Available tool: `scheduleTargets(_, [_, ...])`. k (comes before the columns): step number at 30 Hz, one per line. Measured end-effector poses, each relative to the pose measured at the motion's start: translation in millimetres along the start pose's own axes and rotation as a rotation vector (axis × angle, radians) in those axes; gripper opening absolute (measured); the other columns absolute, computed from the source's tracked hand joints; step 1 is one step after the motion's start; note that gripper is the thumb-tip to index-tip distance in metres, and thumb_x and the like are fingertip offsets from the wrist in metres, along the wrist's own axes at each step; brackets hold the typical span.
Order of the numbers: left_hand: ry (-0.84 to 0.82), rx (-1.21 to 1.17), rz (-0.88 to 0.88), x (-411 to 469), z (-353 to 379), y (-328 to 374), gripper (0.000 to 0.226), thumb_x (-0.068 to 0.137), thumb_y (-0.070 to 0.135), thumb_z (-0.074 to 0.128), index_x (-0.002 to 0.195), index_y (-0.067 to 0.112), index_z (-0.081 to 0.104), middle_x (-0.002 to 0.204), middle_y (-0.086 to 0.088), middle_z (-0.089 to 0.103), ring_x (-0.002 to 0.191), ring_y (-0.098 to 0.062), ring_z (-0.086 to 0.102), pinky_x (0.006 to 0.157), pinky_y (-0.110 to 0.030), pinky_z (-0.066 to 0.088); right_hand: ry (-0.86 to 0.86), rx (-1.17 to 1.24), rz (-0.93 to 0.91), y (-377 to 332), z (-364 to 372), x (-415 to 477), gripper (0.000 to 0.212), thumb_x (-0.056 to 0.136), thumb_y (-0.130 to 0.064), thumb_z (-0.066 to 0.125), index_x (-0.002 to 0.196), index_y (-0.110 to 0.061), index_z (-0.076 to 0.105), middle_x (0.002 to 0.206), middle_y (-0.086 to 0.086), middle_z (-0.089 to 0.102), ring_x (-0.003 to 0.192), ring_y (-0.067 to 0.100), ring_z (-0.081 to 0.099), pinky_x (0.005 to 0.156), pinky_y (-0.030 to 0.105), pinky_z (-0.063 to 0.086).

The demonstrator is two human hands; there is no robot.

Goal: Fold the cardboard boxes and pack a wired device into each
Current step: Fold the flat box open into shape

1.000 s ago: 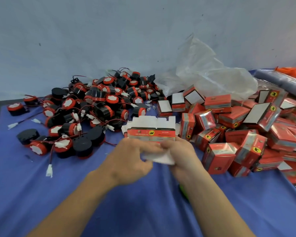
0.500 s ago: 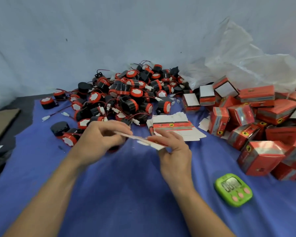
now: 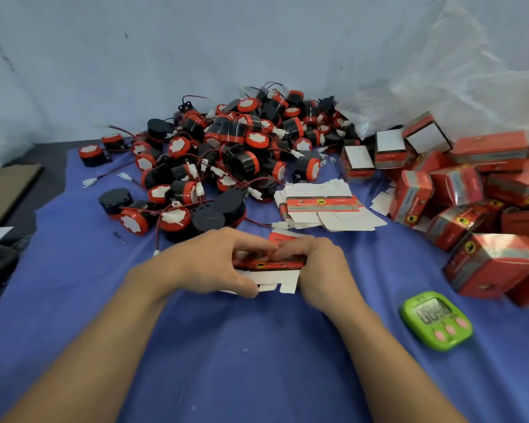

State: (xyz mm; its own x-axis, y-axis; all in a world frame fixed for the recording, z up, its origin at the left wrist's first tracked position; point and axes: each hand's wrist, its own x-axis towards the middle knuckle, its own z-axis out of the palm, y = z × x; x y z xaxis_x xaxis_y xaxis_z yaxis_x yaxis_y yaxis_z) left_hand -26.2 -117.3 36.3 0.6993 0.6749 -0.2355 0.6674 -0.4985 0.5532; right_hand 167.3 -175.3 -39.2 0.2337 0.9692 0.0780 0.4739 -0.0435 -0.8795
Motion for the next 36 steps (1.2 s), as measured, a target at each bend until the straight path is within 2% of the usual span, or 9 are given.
scheduleTargets(5, [0.017, -0.026, -0.006, 2, 7, -3, 0.077, 0.073, 0.035, 0.081, 0.143, 0.051, 0.055, 0.136, 0.034, 0.06, 0.123, 0.017, 0.054, 0.108, -0.023, 0.048, -0.036, -0.143, -0.025, -1, -5, -2, 0.054, 0.079, 0.01, 0.059, 0.097, -0.035, 0.083, 0.098, -0.012, 0.077, 0.091, 0.013, 0.072, 0.082, 0.039, 0.06])
scheduleTargets(11, [0.015, -0.122, 0.012, 2, 9, -10, 0.068, 0.075, 0.044, 0.081, 0.138, 0.051, 0.058, 0.137, 0.027, 0.063, 0.126, 0.013, 0.055, 0.115, -0.031, 0.044, -0.015, -0.073, -0.065, -5, -10, -8, 0.051, 0.077, 0.015, 0.064, 0.095, -0.03, 0.083, 0.099, -0.013, 0.076, 0.091, 0.007, 0.07, 0.076, 0.021, 0.057])
scheduleTargets(15, [0.019, -0.197, 0.031, 2, 8, -11, 0.053, 0.092, 0.04, 0.074, 0.142, 0.046, 0.058, 0.132, 0.022, 0.068, 0.125, 0.001, 0.061, 0.112, -0.04, 0.046, 0.009, -0.05, -0.053, -5, -12, -7, 0.059, 0.073, 0.02, 0.058, 0.089, -0.03, 0.084, 0.095, -0.012, 0.077, 0.088, 0.009, 0.071, 0.075, 0.026, 0.058])
scheduleTargets(18, [0.053, -0.097, 0.016, 1, 11, -5, 0.078, 0.075, 0.041, 0.075, 0.142, 0.065, 0.045, 0.138, 0.031, 0.061, 0.13, 0.002, 0.055, 0.111, -0.036, 0.046, 0.003, -0.008, -0.032, -7, -10, -8, 0.054, 0.077, 0.017, 0.063, 0.086, -0.033, 0.083, 0.098, -0.013, 0.076, 0.086, 0.008, 0.072, 0.074, 0.028, 0.06])
scheduleTargets(21, [0.072, -0.005, 0.041, 1, 13, 0, 0.079, 0.073, 0.037, 0.074, 0.143, 0.06, 0.047, 0.139, 0.036, 0.057, 0.129, 0.007, 0.054, 0.109, -0.032, 0.049, -0.017, -0.033, -0.037, -8, -9, -8, 0.051, 0.078, 0.015, 0.062, 0.088, -0.03, 0.085, 0.095, -0.014, 0.077, 0.087, 0.005, 0.072, 0.076, 0.027, 0.059])
scheduleTargets(26, [0.064, 0.162, 0.077, -4, 9, 11, 0.085, 0.075, 0.025, 0.075, 0.145, 0.061, 0.043, 0.126, 0.042, 0.059, 0.105, 0.004, 0.063, 0.074, -0.014, 0.054, 0.004, -0.01, -0.052, -8, -11, -9, 0.054, 0.077, 0.018, 0.056, 0.085, -0.027, 0.085, 0.097, -0.01, 0.078, 0.092, 0.008, 0.072, 0.084, 0.028, 0.058])
scheduleTargets(30, [-0.069, 0.186, 0.08, -4, 1, 9, 0.093, 0.078, 0.021, 0.075, 0.149, 0.063, 0.033, 0.136, 0.037, 0.059, 0.103, 0.002, 0.066, 0.085, -0.026, 0.057, 0.012, 0.053, -0.027, -4, -11, -7, 0.059, 0.077, 0.019, 0.048, 0.085, -0.026, 0.085, 0.095, -0.012, 0.08, 0.094, 0.012, 0.074, 0.087, 0.043, 0.06])
scheduleTargets(34, [-0.007, -0.016, 0.059, 0, 1, 0, 0.069, 0.085, 0.016, 0.069, 0.136, 0.061, 0.056, 0.126, 0.027, 0.069, 0.114, 0.005, 0.066, 0.103, -0.031, 0.054, 0.012, 0.118, -0.024, -3, -10, -6, 0.053, 0.079, 0.014, 0.052, 0.08, -0.027, 0.085, 0.088, -0.011, 0.08, 0.09, 0.01, 0.075, 0.09, 0.042, 0.06])
scheduleTargets(36, [0.046, -0.095, 0.07, 3, 3, -4, 0.047, 0.087, 0.028, 0.067, 0.123, 0.058, 0.068, 0.11, 0.024, 0.075, 0.101, 0.005, 0.069, 0.094, -0.029, 0.057, 0.02, 0.207, 0.021, -3, -12, -5, 0.049, 0.078, 0.008, 0.053, 0.081, -0.029, 0.084, 0.086, -0.008, 0.08, 0.087, 0.013, 0.075, 0.088, 0.042, 0.062])
